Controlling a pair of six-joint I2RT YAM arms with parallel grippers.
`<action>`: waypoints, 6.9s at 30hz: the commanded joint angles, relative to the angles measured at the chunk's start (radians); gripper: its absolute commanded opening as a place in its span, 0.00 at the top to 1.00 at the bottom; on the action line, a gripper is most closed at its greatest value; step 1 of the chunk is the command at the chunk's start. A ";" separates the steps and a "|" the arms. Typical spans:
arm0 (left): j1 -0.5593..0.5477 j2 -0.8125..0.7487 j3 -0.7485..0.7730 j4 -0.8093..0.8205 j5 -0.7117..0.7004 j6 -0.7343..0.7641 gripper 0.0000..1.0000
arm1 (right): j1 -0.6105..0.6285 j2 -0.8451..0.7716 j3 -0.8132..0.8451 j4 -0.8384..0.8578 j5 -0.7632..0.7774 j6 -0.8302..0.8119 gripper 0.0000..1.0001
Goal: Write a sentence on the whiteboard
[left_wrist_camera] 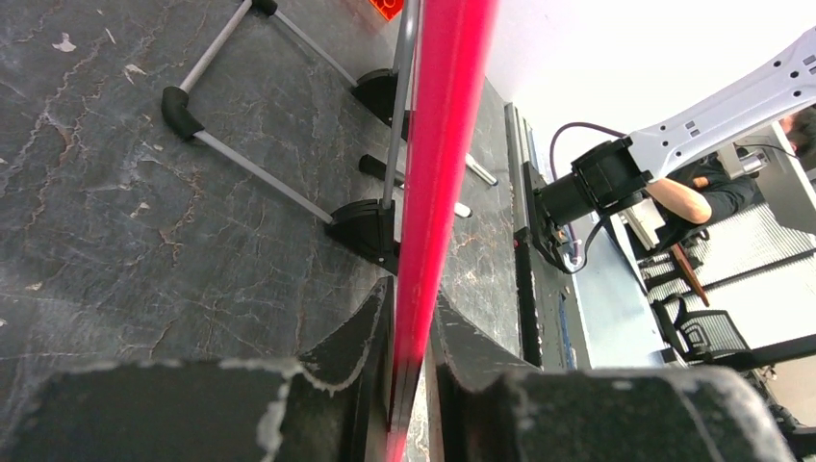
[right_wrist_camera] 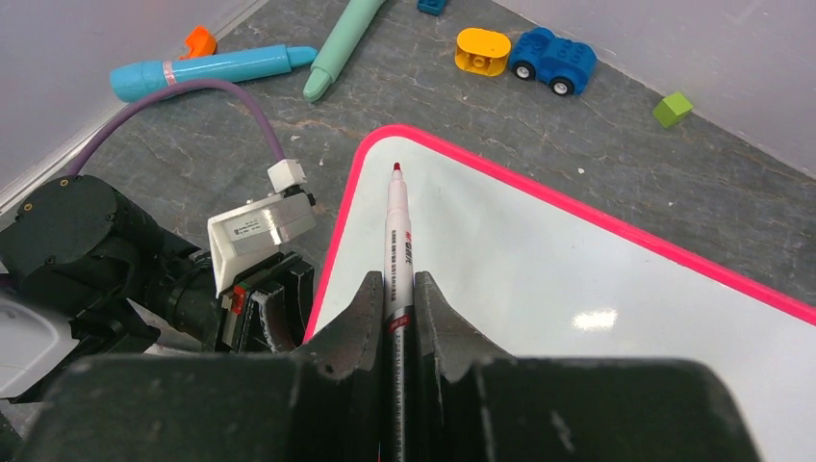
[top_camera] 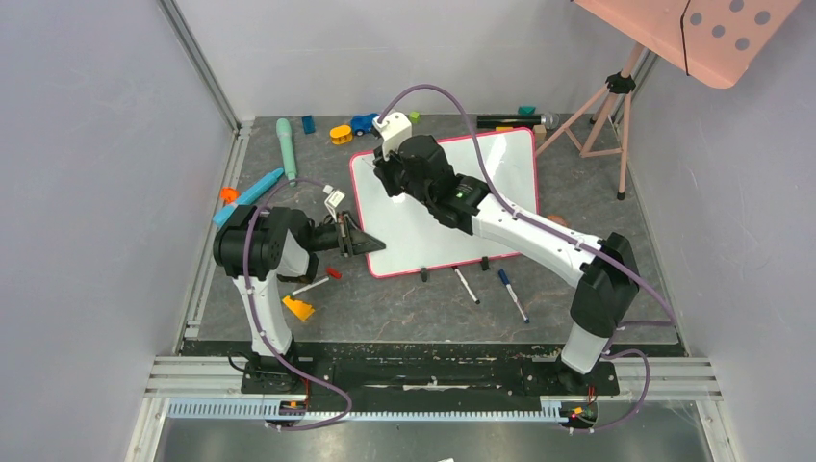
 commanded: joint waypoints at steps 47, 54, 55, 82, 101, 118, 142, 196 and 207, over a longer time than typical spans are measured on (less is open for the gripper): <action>-0.009 0.011 -0.025 0.047 -0.023 0.158 0.98 | -0.005 -0.035 -0.017 0.061 -0.003 0.076 1.00; -0.009 0.013 -0.020 0.047 -0.019 0.153 0.98 | -0.005 -0.001 0.014 0.044 0.000 0.080 1.00; -0.009 0.013 -0.020 0.047 -0.017 0.152 0.98 | -0.005 0.005 0.018 0.044 0.000 0.082 1.00; -0.011 0.013 -0.024 0.047 -0.014 0.158 0.98 | -0.007 0.062 0.037 0.036 0.054 0.077 1.00; -0.012 0.012 -0.024 0.047 -0.014 0.158 0.98 | -0.007 0.010 -0.065 0.027 0.039 0.098 1.00; -0.012 0.012 -0.025 0.047 -0.012 0.159 0.98 | -0.007 -0.023 -0.087 0.022 0.019 0.103 1.00; -0.011 0.036 0.005 0.047 0.004 0.115 0.98 | -0.020 -0.060 -0.050 0.066 0.001 0.045 1.00; -0.014 0.019 -0.012 0.048 0.005 0.140 0.98 | -0.024 -0.016 -0.076 0.075 -0.031 0.060 1.00; -0.014 0.018 -0.012 0.047 0.006 0.140 0.98 | -0.025 0.020 -0.046 0.073 -0.025 0.055 1.00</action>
